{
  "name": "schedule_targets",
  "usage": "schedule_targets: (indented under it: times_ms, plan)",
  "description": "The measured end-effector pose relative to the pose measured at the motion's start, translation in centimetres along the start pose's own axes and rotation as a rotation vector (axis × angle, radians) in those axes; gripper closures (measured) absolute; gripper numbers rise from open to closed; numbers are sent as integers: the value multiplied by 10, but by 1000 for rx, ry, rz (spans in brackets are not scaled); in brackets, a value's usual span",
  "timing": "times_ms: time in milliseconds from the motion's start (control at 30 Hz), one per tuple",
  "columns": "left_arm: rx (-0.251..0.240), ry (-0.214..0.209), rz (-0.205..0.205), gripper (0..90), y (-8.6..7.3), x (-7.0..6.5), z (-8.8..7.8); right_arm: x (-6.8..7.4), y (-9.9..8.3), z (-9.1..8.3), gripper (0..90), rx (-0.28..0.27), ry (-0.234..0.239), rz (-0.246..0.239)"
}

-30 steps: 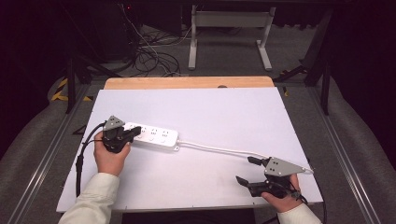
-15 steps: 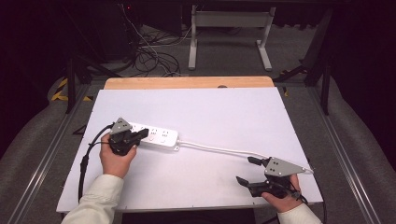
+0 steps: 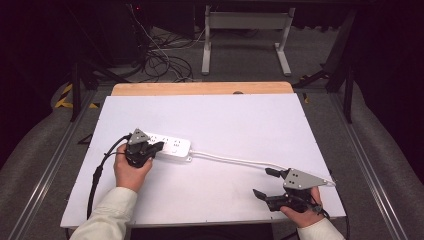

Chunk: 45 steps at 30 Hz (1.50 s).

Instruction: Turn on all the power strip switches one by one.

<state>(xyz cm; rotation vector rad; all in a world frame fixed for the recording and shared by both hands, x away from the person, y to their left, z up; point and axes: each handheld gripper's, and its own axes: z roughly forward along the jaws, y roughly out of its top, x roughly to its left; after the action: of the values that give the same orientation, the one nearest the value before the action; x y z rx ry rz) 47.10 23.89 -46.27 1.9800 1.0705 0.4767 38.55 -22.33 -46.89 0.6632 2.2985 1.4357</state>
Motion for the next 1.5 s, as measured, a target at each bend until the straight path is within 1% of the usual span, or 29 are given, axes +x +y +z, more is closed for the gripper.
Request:
schedule_targets:
  times_ms: [67, 100, 133, 233, 267, 367, 533, 600, 667, 733, 800, 900, 933, 967, 1000, 1100, 1167, 1233, 1300, 1367, 1400, 1433, 1500]
  plan:
    - [8, 10, 1, 900, -1, 0, 2, 0, 0, 0, 204, 0, 0, -1]
    - [11, 24, 9, 900, -1, 1, 3, 0, 0, 0, 204, 1, -1, -1]
    - [12, 12, -2, 900, -1, 1, 4, 0, 0, 0, 204, 2, -1, -2]
    - [22, 22, -8, 900, -2, 1, 6, 0, 0, 0, 204, 1, 0, -2]
    - [26, 20, -18, 900, -2, 0, 7, 0, 0, 0, 204, 1, 0, -2]
    - [28, 24, -28, 900, -2, 0, 9, 0, 0, 0, 204, 2, 1, -3]
    - [22, 30, -30, 899, -2, 1, 10, 0, 0, 0, 204, 1, 2, -1]
    - [17, 24, -32, 900, -3, 0, 10, 0, 0, 0, 204, 1, 2, -1]
    - [12, 32, -24, 900, -4, 0, 10, 1, 0, 0, 204, 1, 3, -1]
    - [2, 32, -35, 900, -5, -1, 11, 1, 0, 0, 204, 1, 4, -2]
    - [0, 31, -35, 900, -6, -1, 11, 1, 0, 0, 204, 1, 4, -3]
    - [-12, 33, -17, 900, -8, -1, 12, 1, 0, 0, 204, -1, 5, -4]
    - [-18, 24, -22, 900, -8, 0, 12, 1, 0, 0, 204, -1, 6, -5]
    - [-18, 24, -22, 900, -8, 0, 12, 1, 0, 0, 204, -1, 7, -4]
    - [-23, 12, -50, 900, -9, 2, 13, 1, 0, 0, 204, -2, 8, -4]
    - [-22, 19, -40, 900, -9, 1, 13, 2, 0, -1, 204, -3, 7, -4]
    - [-22, 20, -40, 900, -10, 2, 13, 2, 0, -1, 204, -3, 6, -4]
    - [-26, 15, -50, 900, -10, 2, 13, 2, 1, -1, 204, -4, 7, -3]
    - [-27, 15, -52, 900, -11, 2, 13, 2, 1, -1, 204, -6, 9, -2]
    - [-36, -10, -85, 900, -13, 5, 13, 2, 1, -1, 204, -6, 9, -3]
    - [-39, -16, -89, 900, -13, 6, 13, 2, 1, -1, 204, -7, 9, -4]
    - [-38, -13, -85, 900, -13, 6, 13, 2, 1, -1, 204, -7, 10, -4]
    - [-38, -11, -91, 900, -13, 5, 13, 2, 1, -2, 204, -6, 9, -4]
